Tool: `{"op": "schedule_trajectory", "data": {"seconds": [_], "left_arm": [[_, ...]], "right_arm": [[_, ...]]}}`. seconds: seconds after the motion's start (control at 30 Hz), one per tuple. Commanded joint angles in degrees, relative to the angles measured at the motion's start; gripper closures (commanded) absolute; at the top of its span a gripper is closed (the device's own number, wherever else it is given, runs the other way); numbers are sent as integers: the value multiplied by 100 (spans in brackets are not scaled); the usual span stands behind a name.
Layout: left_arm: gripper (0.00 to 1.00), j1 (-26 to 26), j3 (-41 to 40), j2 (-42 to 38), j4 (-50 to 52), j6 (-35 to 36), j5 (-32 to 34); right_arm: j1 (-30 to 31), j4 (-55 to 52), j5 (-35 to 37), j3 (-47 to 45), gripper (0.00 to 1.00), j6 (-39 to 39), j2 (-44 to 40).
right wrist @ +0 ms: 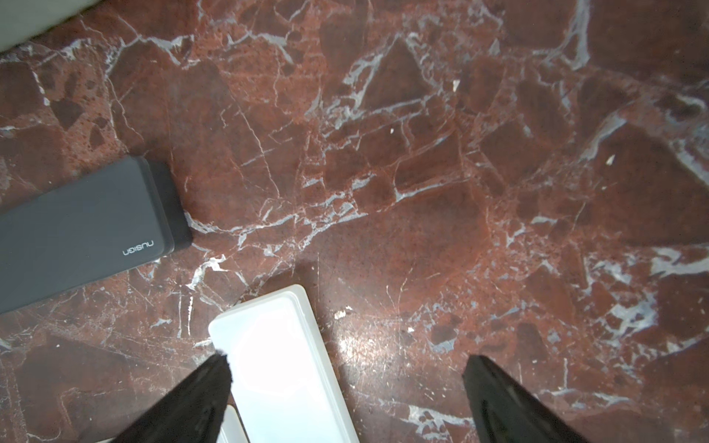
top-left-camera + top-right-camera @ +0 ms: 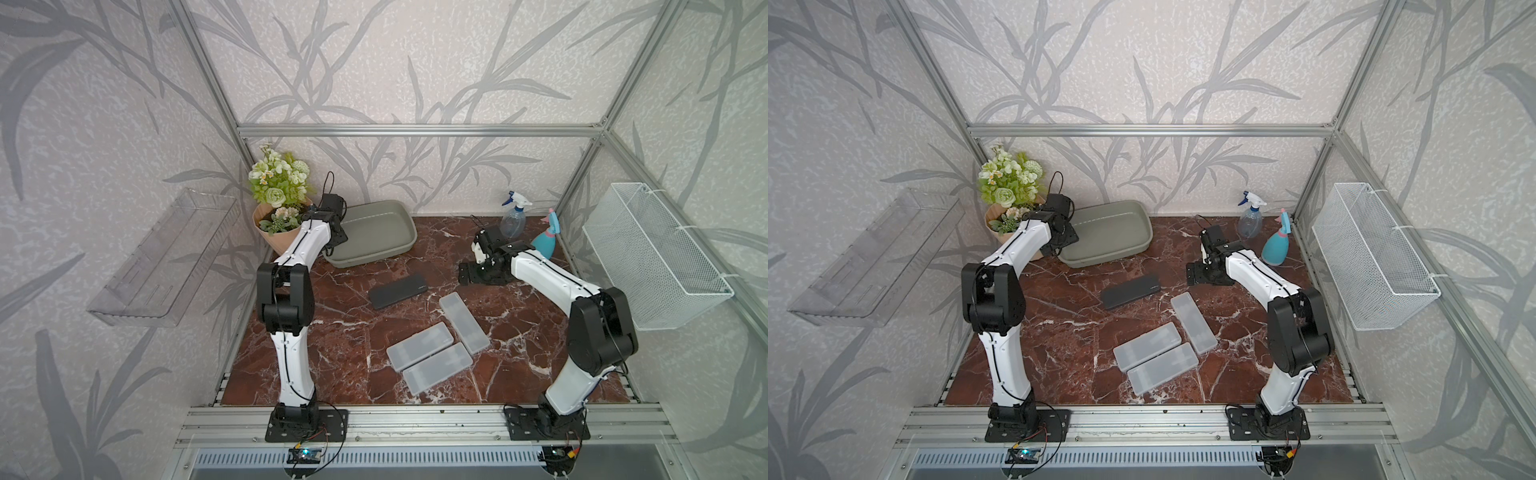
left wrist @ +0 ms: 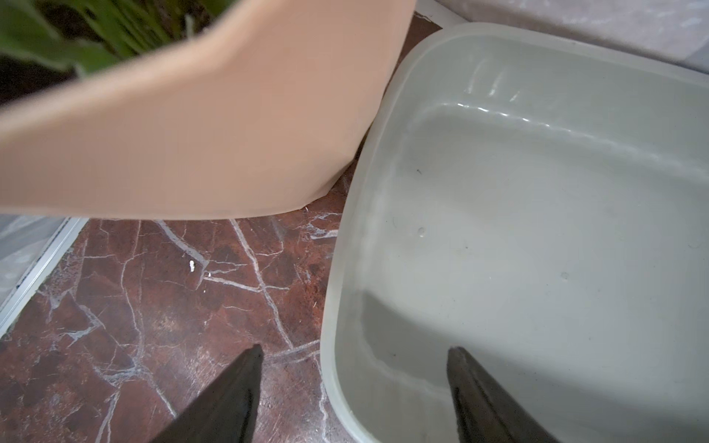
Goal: Put the pencil case into the storage box
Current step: Move the storage box to the center of the board.
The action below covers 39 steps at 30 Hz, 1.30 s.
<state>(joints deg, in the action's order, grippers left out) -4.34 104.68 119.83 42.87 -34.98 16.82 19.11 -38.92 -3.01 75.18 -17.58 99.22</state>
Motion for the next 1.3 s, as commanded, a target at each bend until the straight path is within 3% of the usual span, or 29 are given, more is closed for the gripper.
{"op": "schedule_trajectory", "data": {"seconds": [0.0,0.3,0.53,0.73,0.9,1.13,1.27], "left_arm": [[22,21,71,237,82,-122,-15],[32,-23,311,659,-331,3,-665],[41,-110,-43,643,-451,175,-755],[24,-87,-407,234,-328,152,-270],[22,20,-480,122,-321,106,-199],[44,-32,15,738,-484,156,-934],[56,-106,-127,838,-834,355,-1394]], "right_arm": [[-13,26,100,-141,1,-114,-399],[-22,29,225,-491,1,-227,-720],[-23,16,239,-534,1,-263,-738],[-22,14,235,-552,1,-290,-741],[-27,63,161,-594,1,-368,-696],[-26,-6,191,-515,1,-333,-658],[-22,-46,256,-568,1,-342,-726]]}}
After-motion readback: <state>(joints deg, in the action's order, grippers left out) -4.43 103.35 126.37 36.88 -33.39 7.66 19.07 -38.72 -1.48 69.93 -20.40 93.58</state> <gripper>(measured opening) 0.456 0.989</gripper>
